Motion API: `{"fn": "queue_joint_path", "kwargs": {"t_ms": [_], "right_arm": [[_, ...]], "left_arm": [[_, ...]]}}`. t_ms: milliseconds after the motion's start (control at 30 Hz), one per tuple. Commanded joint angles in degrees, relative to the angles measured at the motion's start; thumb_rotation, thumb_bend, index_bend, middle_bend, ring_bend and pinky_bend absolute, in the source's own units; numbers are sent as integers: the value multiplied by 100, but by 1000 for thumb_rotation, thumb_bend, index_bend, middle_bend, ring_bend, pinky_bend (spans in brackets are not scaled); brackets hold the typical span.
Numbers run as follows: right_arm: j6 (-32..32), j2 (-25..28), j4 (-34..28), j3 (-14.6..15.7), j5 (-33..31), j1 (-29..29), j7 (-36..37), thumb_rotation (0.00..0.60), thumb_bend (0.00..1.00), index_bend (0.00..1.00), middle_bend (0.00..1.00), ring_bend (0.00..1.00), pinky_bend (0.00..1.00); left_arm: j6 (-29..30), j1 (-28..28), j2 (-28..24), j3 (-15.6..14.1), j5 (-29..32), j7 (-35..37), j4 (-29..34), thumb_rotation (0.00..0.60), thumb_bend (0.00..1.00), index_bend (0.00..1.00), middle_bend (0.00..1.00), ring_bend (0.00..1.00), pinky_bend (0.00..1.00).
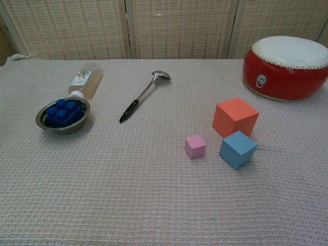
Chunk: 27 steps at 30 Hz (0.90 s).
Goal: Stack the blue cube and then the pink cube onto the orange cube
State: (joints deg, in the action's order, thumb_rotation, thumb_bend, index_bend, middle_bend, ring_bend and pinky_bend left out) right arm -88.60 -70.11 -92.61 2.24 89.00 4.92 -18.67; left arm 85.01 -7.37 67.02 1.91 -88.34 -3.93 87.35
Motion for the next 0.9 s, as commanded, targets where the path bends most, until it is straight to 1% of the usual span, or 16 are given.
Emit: {"fn": "queue_joint_path", "kwargs": {"t_ms": [33, 100, 167, 267, 367, 533, 600, 700, 767, 900], "right_arm": [[86, -11, 26, -5, 128, 68, 137, 600, 145, 0, 0, 0, 0], [212, -37, 30, -41, 280, 203, 261, 600, 145, 0, 0, 0, 0], [490, -27, -21, -81, 439, 441, 285, 600, 145, 0, 0, 0, 0], [1183, -53, -168, -264, 500, 972, 165, 600, 145, 0, 0, 0, 0], [1842, -236, -173, -463, 499, 1494, 30, 600, 145, 0, 0, 0, 0], [2850, -481, -272, -580, 264, 2108, -392, 600, 145, 0, 0, 0, 0], [3186, -481, -389, -567, 150, 2279, -580, 600, 145, 0, 0, 0, 0], [3638, -340, -657, -529, -139, 2454, -763, 600, 145, 0, 0, 0, 0], [3733, -291, -740, -543, -277, 2511, -902, 600, 145, 0, 0, 0, 0], [3703, -342, -748, -618, -514, 2586, -1279, 600, 145, 0, 0, 0, 0]], "left_arm": [[-25, -2, -5, -6, 19, 7, 6, 600, 479, 0, 0, 0, 140], [-50, -7, -17, 7, 57, 33, 8, 600, 479, 0, 0, 0, 140], [-60, -15, -23, 21, 78, 58, -3, 600, 479, 0, 0, 0, 140], [-73, -27, -44, 27, 78, 115, 8, 600, 478, 0, 0, 0, 140], [-70, -29, -55, 38, 88, 149, 8, 600, 479, 0, 0, 0, 140], [-146, -46, -84, 15, 105, 213, 4, 600, 479, 0, 0, 0, 141], [-207, -54, -124, -8, 120, 269, 40, 600, 479, 0, 0, 0, 144], [-181, -35, -150, -19, 114, 245, 67, 600, 479, 0, 0, 0, 154], [-137, -18, -151, -22, 93, 241, 71, 600, 479, 0, 0, 0, 157], [-101, 1, -140, -17, 102, 232, 60, 600, 479, 0, 0, 0, 157]]}}
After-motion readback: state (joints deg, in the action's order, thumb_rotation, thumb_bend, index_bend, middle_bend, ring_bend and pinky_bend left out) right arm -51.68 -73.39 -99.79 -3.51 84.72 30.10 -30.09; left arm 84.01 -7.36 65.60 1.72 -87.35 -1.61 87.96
